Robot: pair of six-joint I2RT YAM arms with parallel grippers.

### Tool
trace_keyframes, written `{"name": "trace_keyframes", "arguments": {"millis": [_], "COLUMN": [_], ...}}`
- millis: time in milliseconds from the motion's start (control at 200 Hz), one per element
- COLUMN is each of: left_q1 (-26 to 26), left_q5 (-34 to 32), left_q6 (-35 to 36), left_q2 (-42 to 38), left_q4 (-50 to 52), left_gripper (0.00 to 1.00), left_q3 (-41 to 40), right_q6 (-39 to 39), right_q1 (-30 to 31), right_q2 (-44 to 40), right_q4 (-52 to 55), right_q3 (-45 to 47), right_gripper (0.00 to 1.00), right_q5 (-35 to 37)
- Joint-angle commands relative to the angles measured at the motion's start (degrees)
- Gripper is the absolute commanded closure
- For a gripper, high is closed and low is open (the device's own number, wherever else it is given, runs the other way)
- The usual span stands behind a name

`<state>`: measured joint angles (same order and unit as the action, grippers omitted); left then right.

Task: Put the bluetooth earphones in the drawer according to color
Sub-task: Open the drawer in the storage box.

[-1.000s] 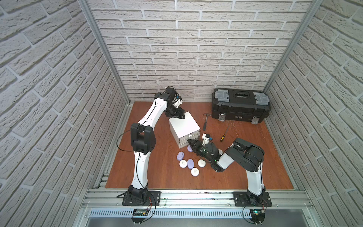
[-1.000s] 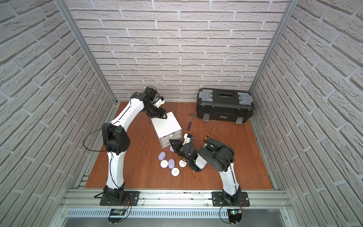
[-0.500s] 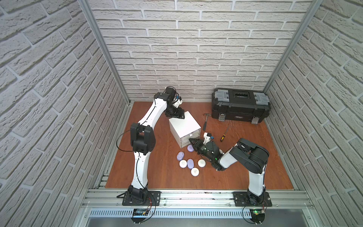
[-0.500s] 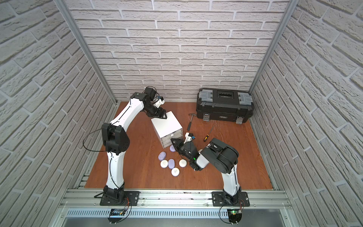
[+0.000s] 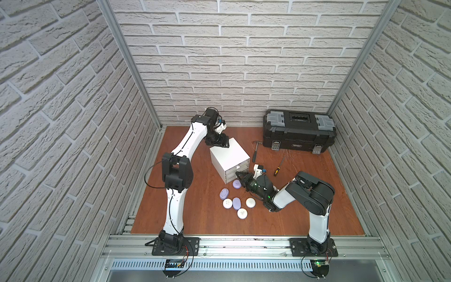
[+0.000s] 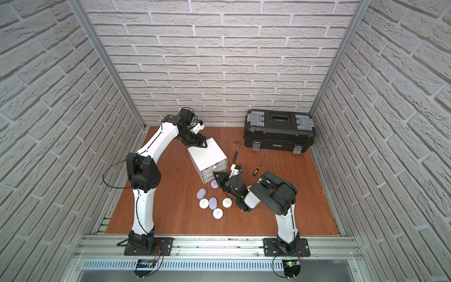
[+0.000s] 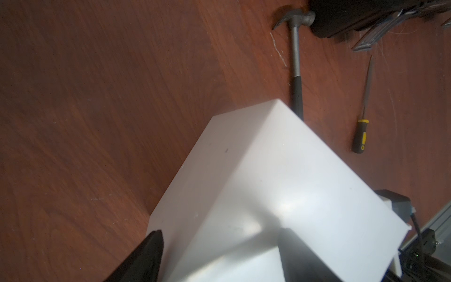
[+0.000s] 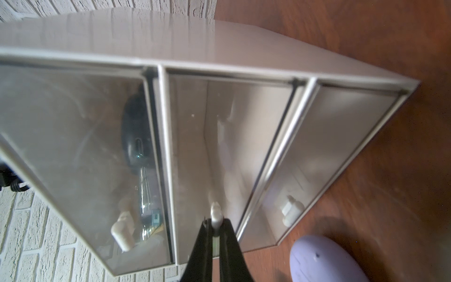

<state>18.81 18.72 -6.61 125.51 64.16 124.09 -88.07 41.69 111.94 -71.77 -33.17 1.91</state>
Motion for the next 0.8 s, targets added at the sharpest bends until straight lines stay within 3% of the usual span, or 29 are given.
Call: {"name": "trace_keyframes", "arguments": {"millis": [0, 795], "left_q1": [0.13, 0.46], "left_q5": [-0.13, -2.31], "left_q6": [0.24, -0.6], "left_q2": [0.19, 3.2], "left_q4": [4.32, 7.12], "left_gripper": [0.23, 0.23], "left_q3": [-1.14, 2.25], "right_q6": [-7.29, -6.5], "right_q1": [-0.37, 0.36], "right_q2": [-3.13, -7.72], "right_q4": [-4.52, -7.33], "right_q3": [1.62, 16.91], "right_gripper": [0.97, 0.97], "right_q5": [-2.26, -3.32]}}
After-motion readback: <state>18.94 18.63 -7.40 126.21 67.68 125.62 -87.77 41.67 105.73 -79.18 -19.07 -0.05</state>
